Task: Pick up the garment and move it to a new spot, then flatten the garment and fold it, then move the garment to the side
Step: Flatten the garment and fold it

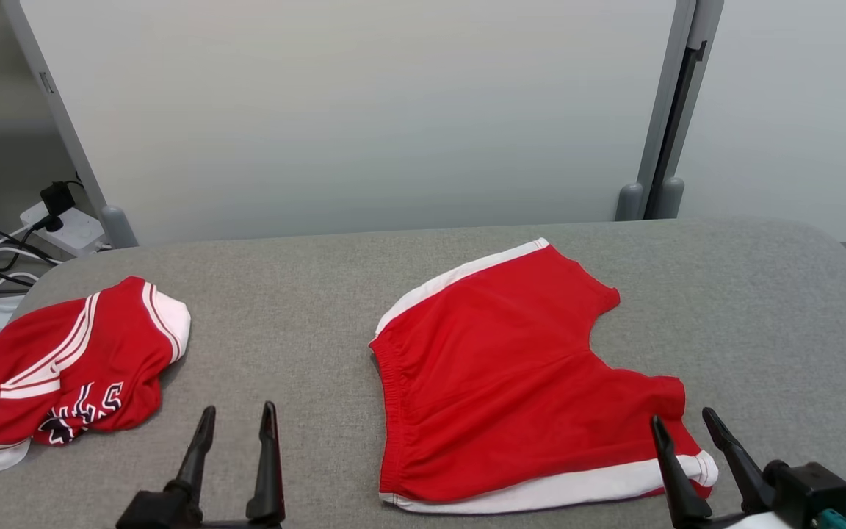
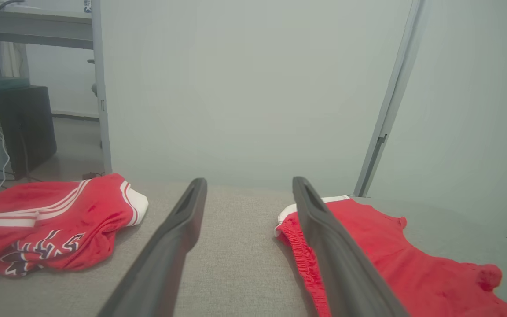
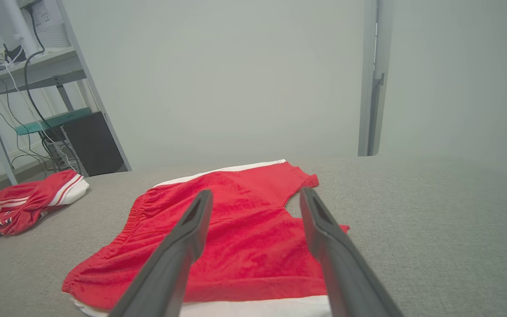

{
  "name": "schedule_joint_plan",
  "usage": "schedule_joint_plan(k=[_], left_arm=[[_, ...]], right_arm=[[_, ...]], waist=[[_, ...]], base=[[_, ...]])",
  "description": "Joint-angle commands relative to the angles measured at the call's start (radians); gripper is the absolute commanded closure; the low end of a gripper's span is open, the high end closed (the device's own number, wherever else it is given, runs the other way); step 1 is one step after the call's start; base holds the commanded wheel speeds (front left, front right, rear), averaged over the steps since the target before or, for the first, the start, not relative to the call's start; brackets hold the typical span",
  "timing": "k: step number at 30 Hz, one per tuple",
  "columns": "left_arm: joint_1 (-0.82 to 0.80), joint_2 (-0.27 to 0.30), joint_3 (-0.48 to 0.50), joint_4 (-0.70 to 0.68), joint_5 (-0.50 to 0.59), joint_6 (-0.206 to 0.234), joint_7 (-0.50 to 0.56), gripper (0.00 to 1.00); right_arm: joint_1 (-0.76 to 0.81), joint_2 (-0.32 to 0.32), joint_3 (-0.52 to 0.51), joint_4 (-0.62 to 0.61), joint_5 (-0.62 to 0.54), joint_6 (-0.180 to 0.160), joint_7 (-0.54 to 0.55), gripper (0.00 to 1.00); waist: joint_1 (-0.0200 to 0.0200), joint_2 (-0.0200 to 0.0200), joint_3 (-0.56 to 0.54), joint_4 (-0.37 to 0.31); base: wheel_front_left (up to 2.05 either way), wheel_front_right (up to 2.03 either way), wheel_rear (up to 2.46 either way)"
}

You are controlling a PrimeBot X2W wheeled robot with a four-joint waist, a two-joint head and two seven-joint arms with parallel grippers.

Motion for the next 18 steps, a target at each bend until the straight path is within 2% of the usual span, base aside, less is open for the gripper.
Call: schedule_joint_plan(k=[1,6,8,12,18], left_arm=[[-0.012,0.002,0.034,-0.034,0.035,-0.012,-0.01,0.0],[0.05,0.0,0.026,-0.043,0.07,-0.011,-0.01,0.0],[0.071,0.0,0.01,-0.038,0.073,-0.031,-0.01,0.0],[0.099,0.0,-0.003,-0.026,0.099,-0.046,-0.01,0.0],[0.105,0.0,0.002,-0.019,0.111,-0.038,-0.01,0.0]], right_arm=[[0.002,-0.005,0.013,-0.06,-0.004,0.0,-0.014,0.0],[0.079,-0.002,-0.017,-0.137,0.006,0.0,-0.014,0.0],[0.103,-0.003,-0.023,-0.155,0.007,0.0,-0.014,0.0],[0.132,-0.004,-0.029,-0.158,0.002,0.0,-0.014,0.0],[0.144,0.004,-0.027,-0.154,0.001,0.0,-0.014,0.0]], waist=[[0.0,0.0,-0.01,-0.001],[0.0,0.0,-0.031,0.001],[0.0,0.0,-0.035,0.004],[0.0,0.0,-0.039,0.009],[0.0,0.0,-0.039,0.017]], base=[[0.0,0.0,0.0],[0.0,0.0,0.0],[0.0,0.0,0.0],[0.0,0.0,0.0],[0.0,0.0,0.0]])
